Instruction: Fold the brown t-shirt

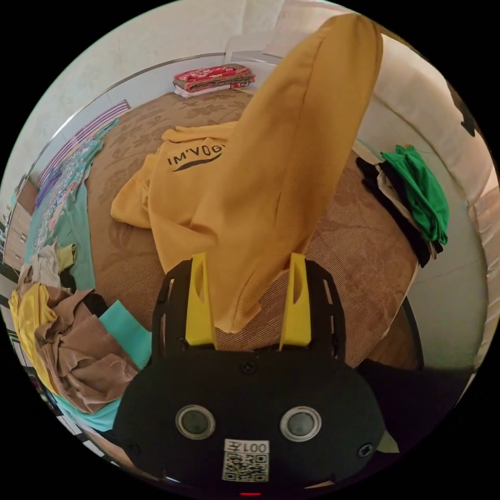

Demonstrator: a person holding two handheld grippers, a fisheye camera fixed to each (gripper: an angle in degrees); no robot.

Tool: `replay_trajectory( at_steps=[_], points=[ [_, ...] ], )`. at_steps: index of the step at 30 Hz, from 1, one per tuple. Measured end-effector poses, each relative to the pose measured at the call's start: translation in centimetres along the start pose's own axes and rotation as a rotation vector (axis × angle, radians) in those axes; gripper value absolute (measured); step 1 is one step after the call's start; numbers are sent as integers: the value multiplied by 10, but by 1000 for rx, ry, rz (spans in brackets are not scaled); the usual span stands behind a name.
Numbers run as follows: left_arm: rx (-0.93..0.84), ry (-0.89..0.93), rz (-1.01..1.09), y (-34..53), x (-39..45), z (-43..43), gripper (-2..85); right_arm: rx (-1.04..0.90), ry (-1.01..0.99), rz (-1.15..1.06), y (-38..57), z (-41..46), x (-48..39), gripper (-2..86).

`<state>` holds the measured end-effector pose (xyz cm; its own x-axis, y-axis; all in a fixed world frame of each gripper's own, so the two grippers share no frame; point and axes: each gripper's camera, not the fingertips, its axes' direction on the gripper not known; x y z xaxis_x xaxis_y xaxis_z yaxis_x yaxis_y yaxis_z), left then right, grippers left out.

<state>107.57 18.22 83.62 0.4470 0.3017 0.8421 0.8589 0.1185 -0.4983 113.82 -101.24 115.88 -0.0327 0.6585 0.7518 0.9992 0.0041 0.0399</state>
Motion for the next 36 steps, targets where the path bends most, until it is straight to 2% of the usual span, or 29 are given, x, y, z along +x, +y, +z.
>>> replay_trajectory(
  at_steps=[4, 8, 12, 19, 21, 25, 26, 30, 36],
  points=[
    [-19, -20, 5, -7, -3, 3, 172, 30, 4, -13, -5, -19, 1, 7],
    [-29, -100, -177, -6, -29, -2, 139, 66, -17, 1, -9, -47, 10, 7],
    [-7, -143, -338, 1, -60, -13, 118, 98, 43, 16, -10, -81, 25, 6],
    [-152, -320, -441, 1, -110, -15, 137, 138, -43, 83, -9, -114, 44, 5],
    [-202, -271, -517, 1, -123, -10, 142, 169, -139, 91, -10, -118, 43, 5],
    [-218, 38, -845, 16, -151, 5, 148, 211, -261, 84, -17, -119, 40, 4],
    [-191, 56, -897, 20, -156, 2, 152, 230, -263, 77, -21, -121, 40, 4],
    [-197, 106, -938, 24, -171, -10, 168, 292, -177, 32, -33, -137, 36, 4],
    [-272, 26, -765, 15, -179, -31, 168, 366, -127, 11, -55, -153, 34, 4]
  ],
)
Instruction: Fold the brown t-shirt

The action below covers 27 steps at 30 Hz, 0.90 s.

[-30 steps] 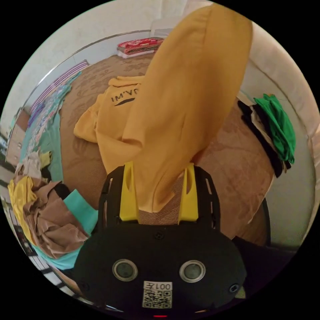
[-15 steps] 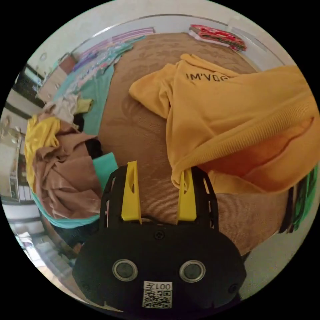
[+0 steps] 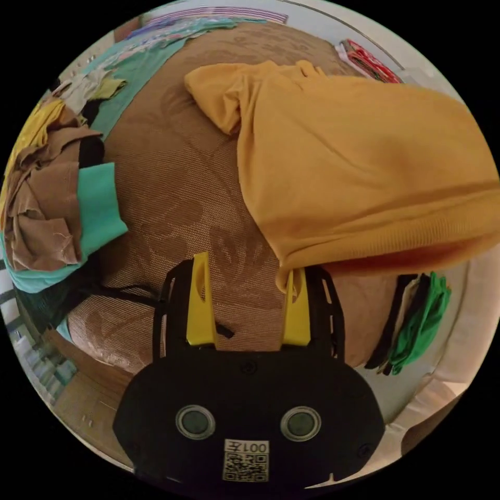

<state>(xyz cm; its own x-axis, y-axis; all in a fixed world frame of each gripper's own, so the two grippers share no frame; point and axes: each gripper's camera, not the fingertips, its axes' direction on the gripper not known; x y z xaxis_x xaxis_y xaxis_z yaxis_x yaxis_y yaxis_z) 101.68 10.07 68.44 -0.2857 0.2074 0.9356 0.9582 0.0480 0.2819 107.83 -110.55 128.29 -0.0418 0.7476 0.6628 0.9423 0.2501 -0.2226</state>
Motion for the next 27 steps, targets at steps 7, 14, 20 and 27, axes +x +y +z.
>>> replay_trajectory(
  at_steps=[7, 14, 20, 27],
  points=[
    [177, -502, 437, -11, 14, -59, 54, -51, 58, -108, -59, 22, -8, 4],
    [258, -418, 495, -33, -96, -159, -9, -178, 210, -29, -72, 0, 33, 4],
    [18, 120, 325, -54, -222, -210, -10, -491, 227, 264, 7, -16, 96, 4],
    [181, 51, 361, -179, -256, -251, -10, -702, 64, 396, 54, 89, 177, 4]
  ],
)
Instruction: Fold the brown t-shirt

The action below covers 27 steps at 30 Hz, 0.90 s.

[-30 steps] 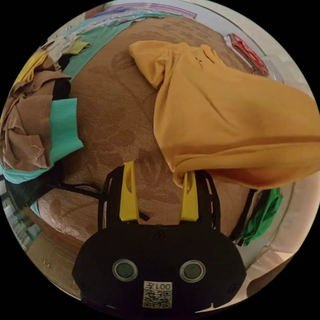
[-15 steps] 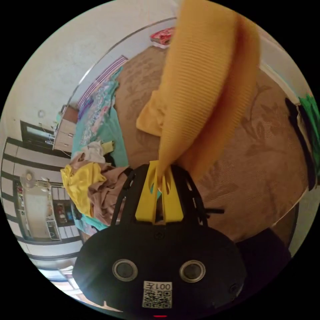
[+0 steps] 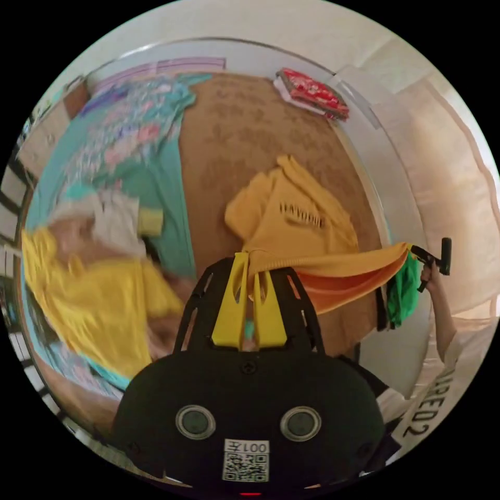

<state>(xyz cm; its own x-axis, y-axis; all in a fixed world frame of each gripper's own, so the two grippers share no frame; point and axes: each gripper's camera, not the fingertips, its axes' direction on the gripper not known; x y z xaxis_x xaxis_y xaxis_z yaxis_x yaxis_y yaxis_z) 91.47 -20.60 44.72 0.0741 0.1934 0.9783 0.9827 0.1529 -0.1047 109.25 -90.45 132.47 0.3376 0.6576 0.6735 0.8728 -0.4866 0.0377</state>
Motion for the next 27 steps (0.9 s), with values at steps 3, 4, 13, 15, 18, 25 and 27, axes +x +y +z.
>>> replay_trajectory(
  at_steps=[3, 4, 13, 15, 18, 25, 27],
  points=[
    [120, -13, 84, -139, -9, -50, -10, 213, 90, -164, -129, -33, -27, 4],
    [190, -38, 84, -184, -4, -87, -10, 261, 113, -198, -152, -47, -38, 4],
    [518, -64, 236, -233, 44, -302, -10, 655, 271, -441, -206, -212, -199, 3],
    [495, -79, 276, -217, 44, -311, -10, 653, 283, -489, -183, -210, -218, 3],
    [434, -66, 307, -182, 38, -296, -10, 600, 253, -494, -155, -182, -219, 3],
    [291, -41, 326, -72, 22, -155, -10, 328, 337, -424, -90, -46, -166, 2],
    [230, -57, 310, -46, 22, -103, -10, 206, 353, -348, -69, 18, -129, 3]
  ],
)
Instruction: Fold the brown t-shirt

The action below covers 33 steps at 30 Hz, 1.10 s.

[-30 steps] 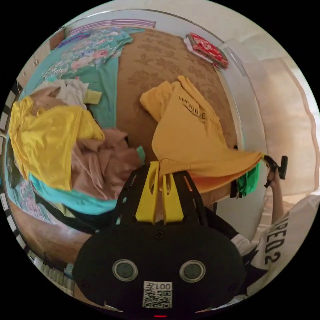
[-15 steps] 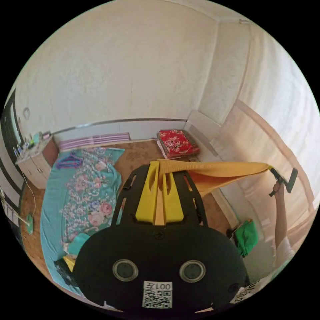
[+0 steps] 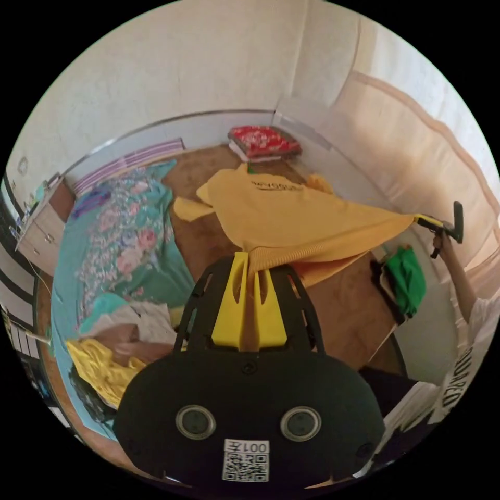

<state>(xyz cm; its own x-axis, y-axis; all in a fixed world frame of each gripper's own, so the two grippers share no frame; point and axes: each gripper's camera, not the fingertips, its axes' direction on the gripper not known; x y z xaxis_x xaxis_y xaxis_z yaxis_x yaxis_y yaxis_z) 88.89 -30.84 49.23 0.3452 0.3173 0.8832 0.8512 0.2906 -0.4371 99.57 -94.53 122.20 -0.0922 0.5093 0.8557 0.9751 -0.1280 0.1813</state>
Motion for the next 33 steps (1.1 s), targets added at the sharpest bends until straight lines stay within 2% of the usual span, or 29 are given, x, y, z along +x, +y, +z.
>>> replay_trajectory(
  at_steps=[5, 10, 16, 23, 29, 33],
  points=[
    [-273, -151, 95, 92, 63, 127, -10, -273, 86, 46, 84, 134, -3, 3],
    [-447, -167, 238, 140, 119, 180, -10, -481, 216, 19, 130, 217, -26, 3],
    [-420, -64, 121, 142, 143, 176, -7, -496, 347, -89, 141, 243, -57, 3],
    [-446, -79, 38, 145, 186, 188, -9, -572, 375, -78, 151, 284, -58, 1],
    [-465, -126, 94, 134, 234, 191, -9, -583, 375, -63, 141, 296, -45, 0],
    [-548, -70, 105, 136, 265, 200, -9, -662, 376, -35, 147, 301, -29, 1]
  ],
)
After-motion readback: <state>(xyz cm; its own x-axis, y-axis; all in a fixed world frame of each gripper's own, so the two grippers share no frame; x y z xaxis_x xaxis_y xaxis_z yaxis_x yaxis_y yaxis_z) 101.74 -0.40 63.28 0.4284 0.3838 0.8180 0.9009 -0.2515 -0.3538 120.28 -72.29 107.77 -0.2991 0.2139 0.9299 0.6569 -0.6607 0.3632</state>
